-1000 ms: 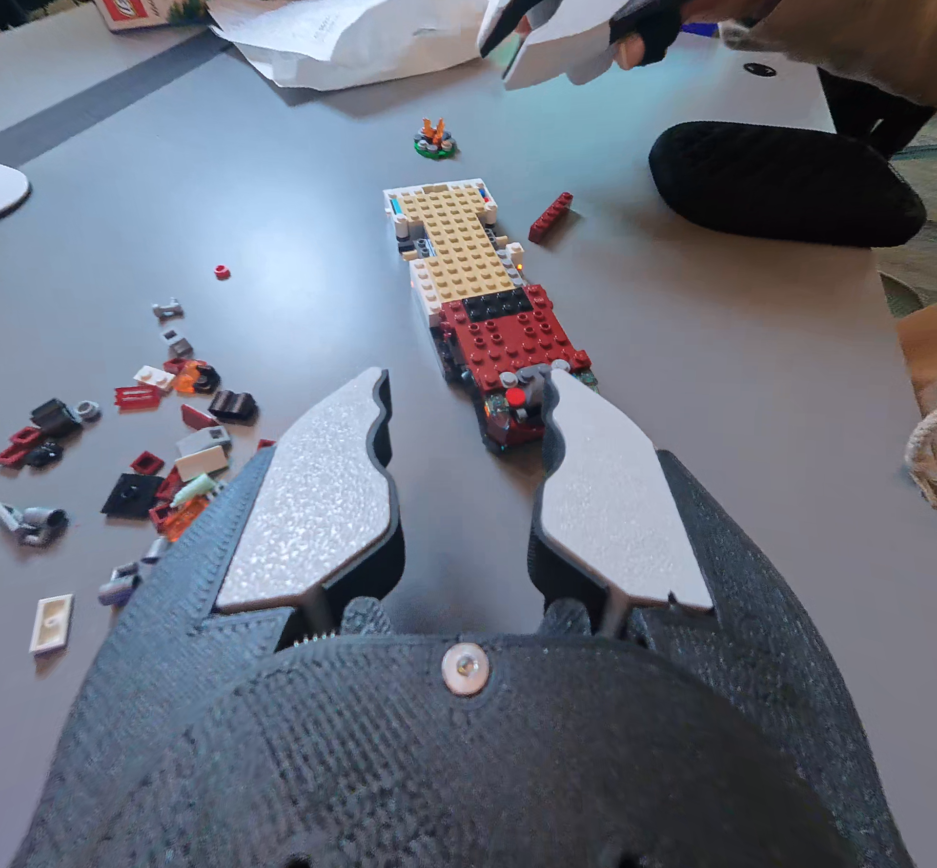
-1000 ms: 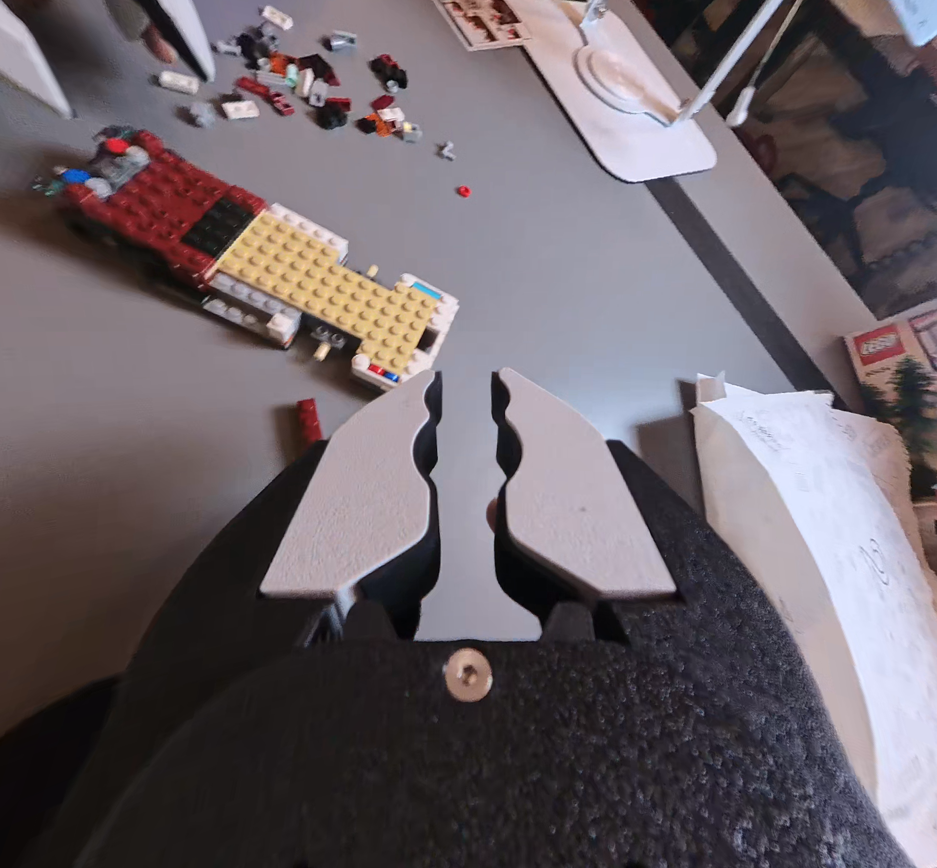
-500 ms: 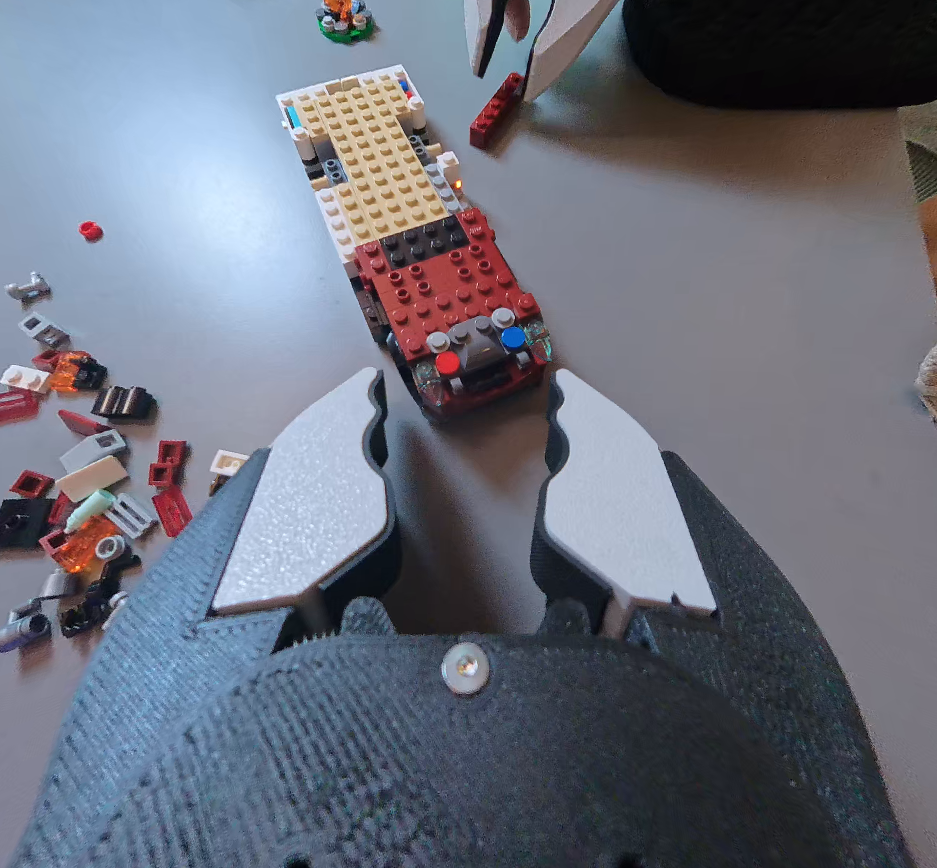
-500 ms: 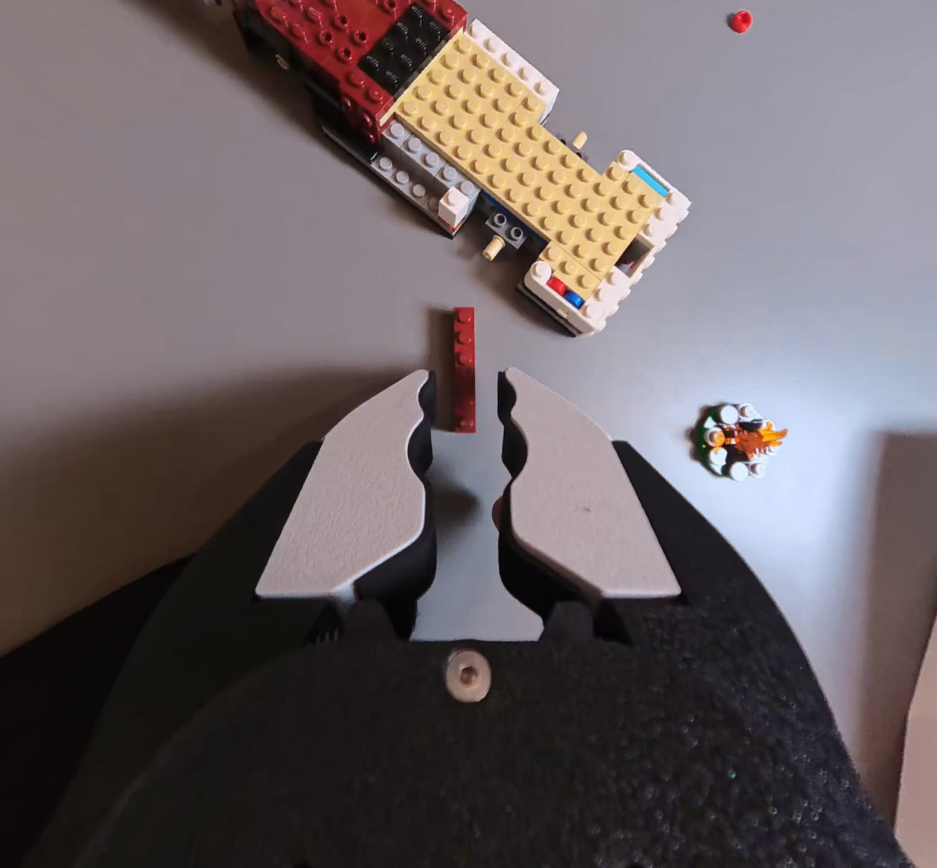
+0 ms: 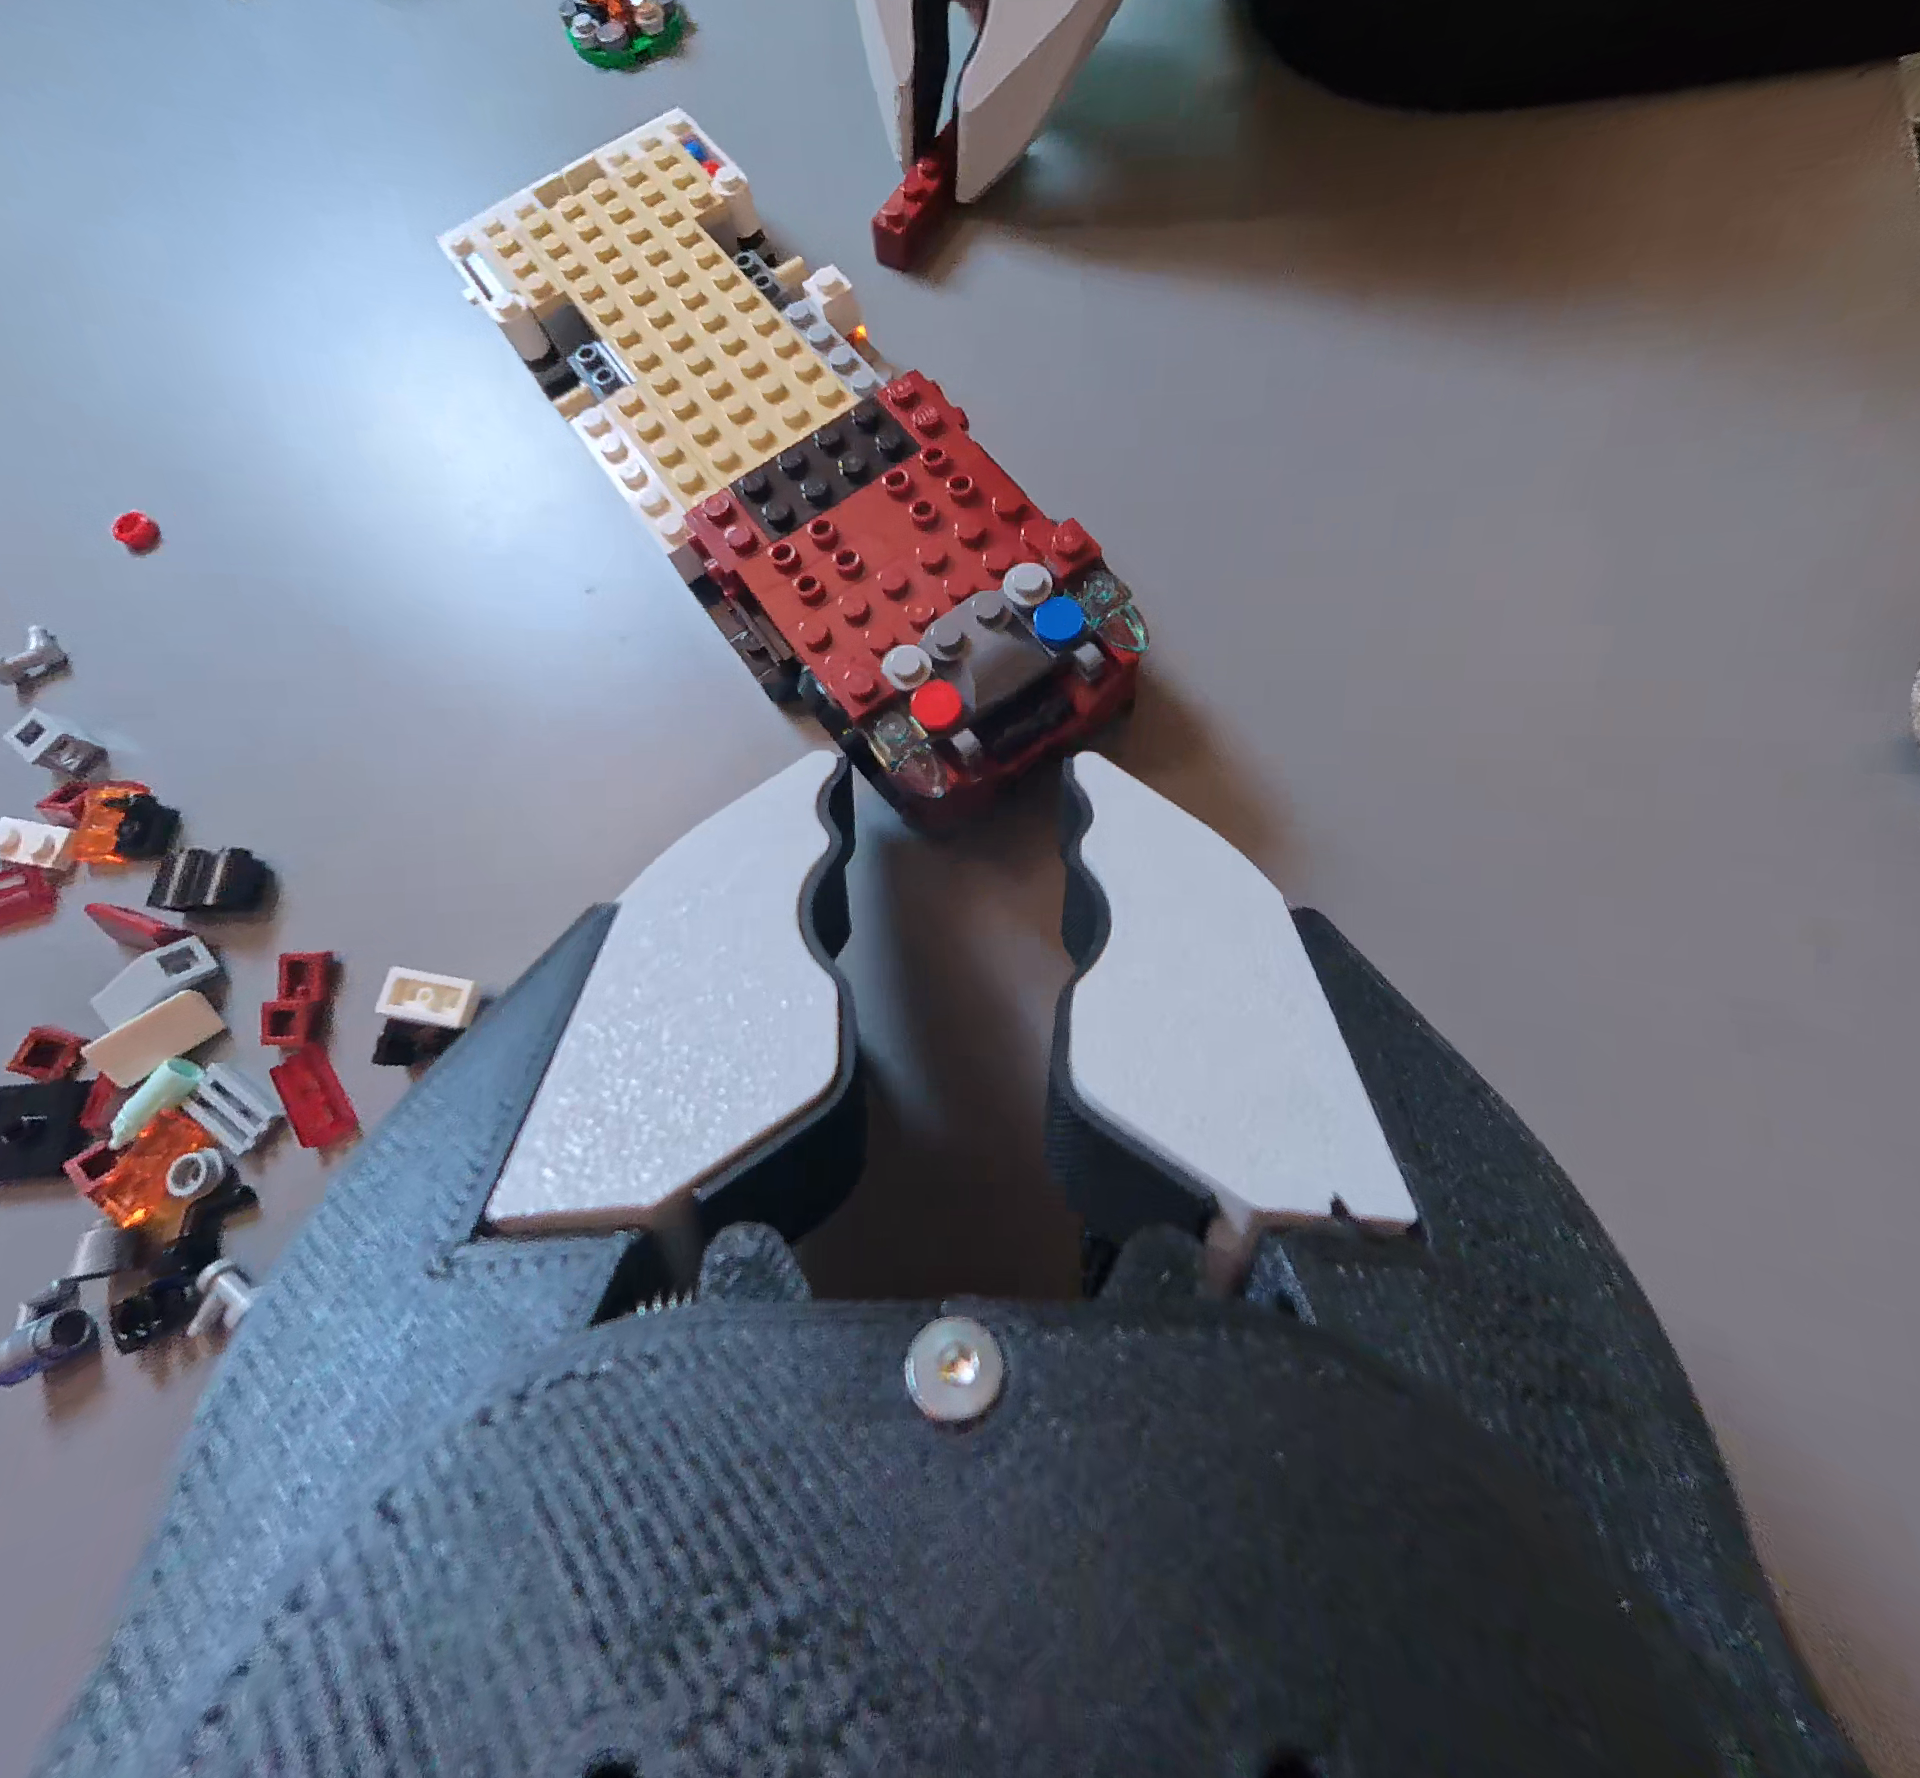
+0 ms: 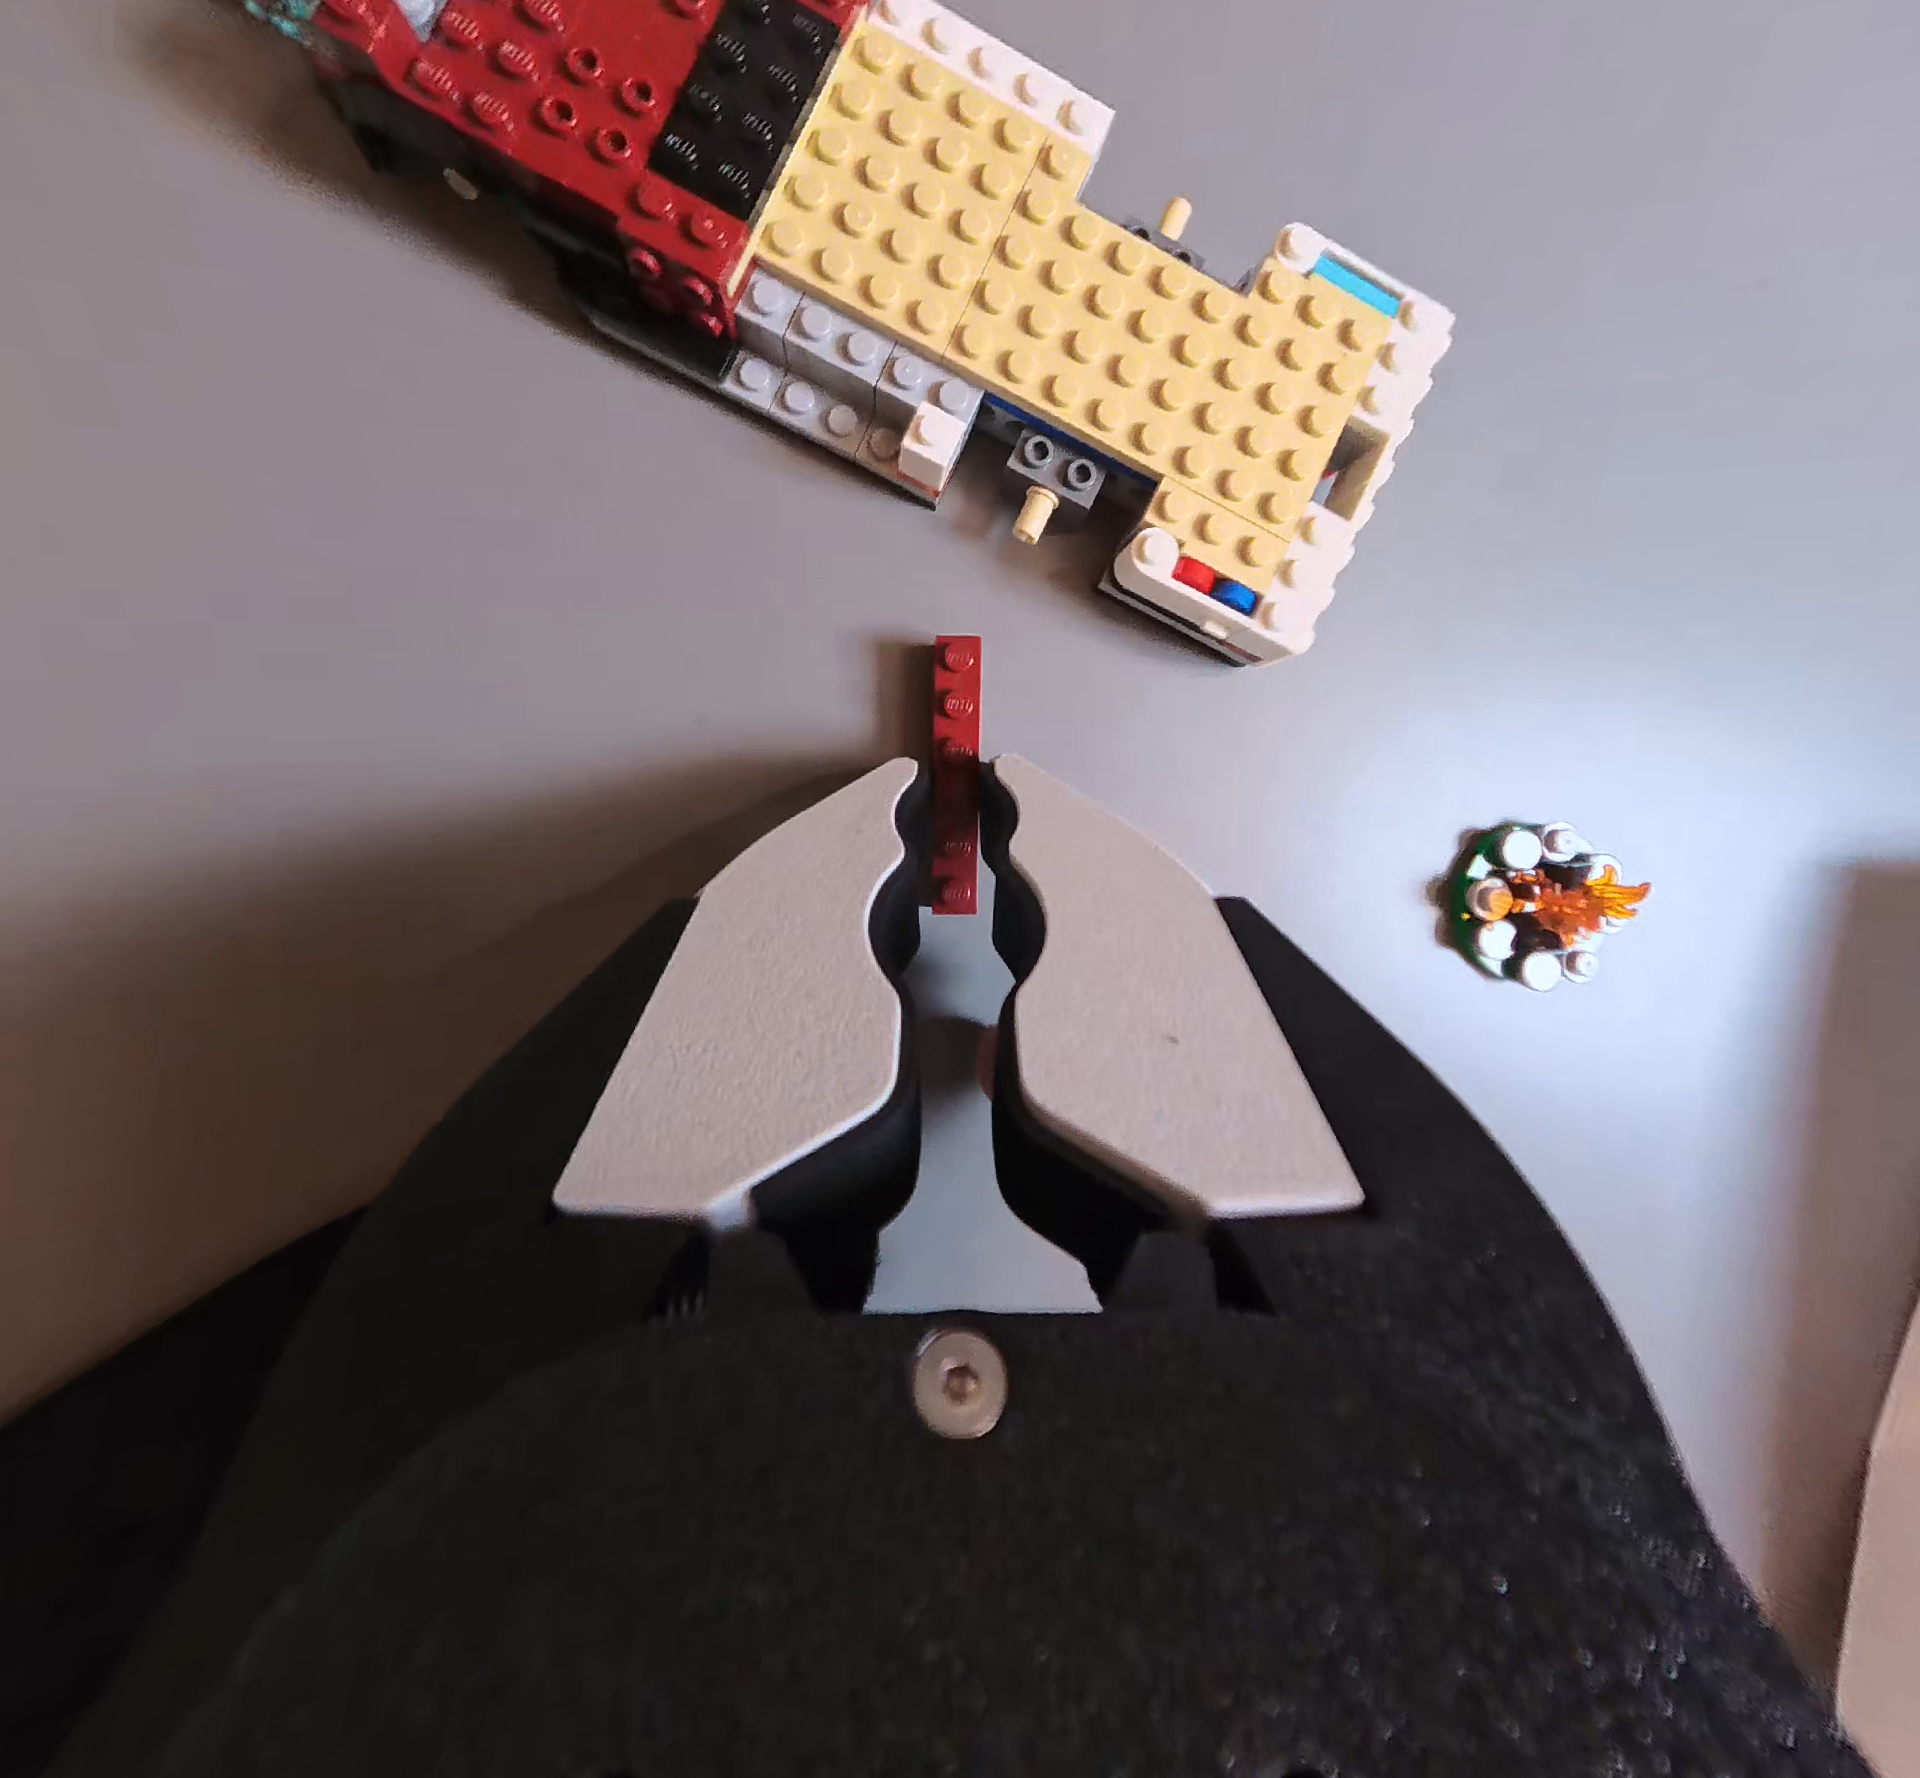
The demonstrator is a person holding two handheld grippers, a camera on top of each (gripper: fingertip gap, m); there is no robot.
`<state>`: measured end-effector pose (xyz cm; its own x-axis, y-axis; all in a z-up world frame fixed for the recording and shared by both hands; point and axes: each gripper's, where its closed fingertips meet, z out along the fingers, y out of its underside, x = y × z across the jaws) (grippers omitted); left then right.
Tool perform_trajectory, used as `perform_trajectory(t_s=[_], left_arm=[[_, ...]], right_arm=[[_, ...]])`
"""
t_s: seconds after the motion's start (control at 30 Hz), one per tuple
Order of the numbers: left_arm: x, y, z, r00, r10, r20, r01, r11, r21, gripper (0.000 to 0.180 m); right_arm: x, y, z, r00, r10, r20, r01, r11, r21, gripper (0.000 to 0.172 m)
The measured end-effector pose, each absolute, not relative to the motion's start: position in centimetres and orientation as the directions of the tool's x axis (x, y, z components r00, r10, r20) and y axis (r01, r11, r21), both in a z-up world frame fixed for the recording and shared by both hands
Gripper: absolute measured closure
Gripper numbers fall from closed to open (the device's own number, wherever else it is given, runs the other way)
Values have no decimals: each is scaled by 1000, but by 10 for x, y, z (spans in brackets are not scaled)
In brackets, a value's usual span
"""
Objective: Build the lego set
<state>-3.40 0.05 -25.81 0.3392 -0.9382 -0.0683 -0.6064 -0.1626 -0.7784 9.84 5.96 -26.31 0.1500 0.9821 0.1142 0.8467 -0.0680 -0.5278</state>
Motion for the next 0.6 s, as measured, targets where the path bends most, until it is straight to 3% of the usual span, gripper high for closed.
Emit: perform_trajectory(t_s=[0.6], left_arm=[[-7,-15,-256,265,-957,-116,-616,-76,-784,144]], right_arm=[[56,93,-262,111,979,174,838,2,-546,164]])
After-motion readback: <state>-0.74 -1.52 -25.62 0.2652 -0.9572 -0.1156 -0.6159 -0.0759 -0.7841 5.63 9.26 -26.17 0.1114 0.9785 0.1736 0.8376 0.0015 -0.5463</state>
